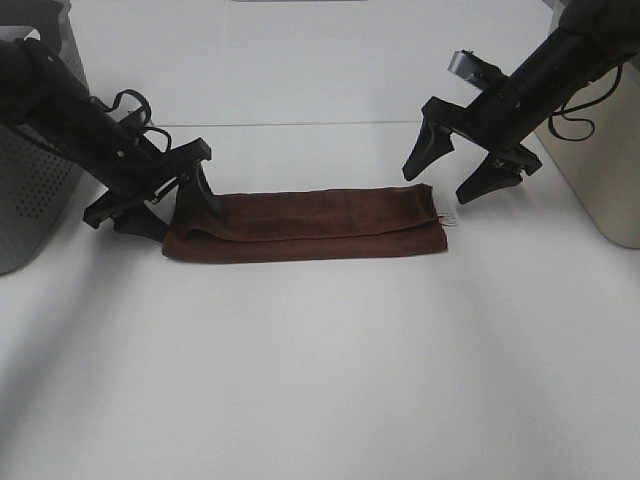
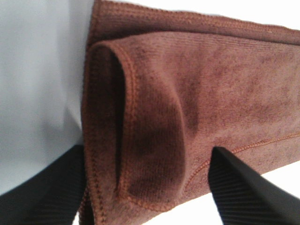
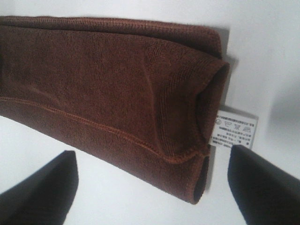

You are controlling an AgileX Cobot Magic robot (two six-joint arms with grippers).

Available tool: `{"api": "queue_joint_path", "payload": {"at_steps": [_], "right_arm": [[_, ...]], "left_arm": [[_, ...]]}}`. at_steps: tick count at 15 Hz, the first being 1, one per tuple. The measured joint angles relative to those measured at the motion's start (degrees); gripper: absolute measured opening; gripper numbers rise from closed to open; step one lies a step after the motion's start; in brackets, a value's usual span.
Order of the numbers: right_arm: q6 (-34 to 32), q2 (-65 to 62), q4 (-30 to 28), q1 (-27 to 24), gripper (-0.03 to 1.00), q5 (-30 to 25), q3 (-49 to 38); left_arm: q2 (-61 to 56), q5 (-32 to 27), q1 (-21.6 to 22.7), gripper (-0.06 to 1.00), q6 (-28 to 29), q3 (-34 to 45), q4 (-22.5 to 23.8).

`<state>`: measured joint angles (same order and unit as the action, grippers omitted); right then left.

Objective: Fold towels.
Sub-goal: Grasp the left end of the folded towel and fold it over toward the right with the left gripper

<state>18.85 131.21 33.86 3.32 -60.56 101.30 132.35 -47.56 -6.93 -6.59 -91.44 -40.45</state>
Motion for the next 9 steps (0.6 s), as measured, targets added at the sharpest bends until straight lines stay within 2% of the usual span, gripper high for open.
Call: {"api": "queue_joint_path", "payload": {"at_steps": [1,4,5,7,9], "right_arm": [[0.00,0.00,-0.06,0.00,0.82,0.00,0.00],[0.00,0.00,-0.11,0.00,0.82,0.06,0.00],[0.00,0.00,-0.11,0.00,0.82,0.06,0.00],[0.00,0.00,-0.11,0.00,0.82,-0.06,0.00],[0.00,0.00,-0.29,0.00,0.82,-0.11,0.00]], "left_arm": [[0.29,0.00,0.00,0.60,-0.63,0.00,-0.46],[0.46,0.34,0.00,0.15,-0.86,-0.11,0.29],[0.46,0.52,0.00,0.07,-0.86,-0.17,0.86],[0.46,0.57,0.17,0.02,-0.86,-0.17,1.26],[-0.57,0.92,0.23,0.02,0.69,-0.17,4.30]]}}
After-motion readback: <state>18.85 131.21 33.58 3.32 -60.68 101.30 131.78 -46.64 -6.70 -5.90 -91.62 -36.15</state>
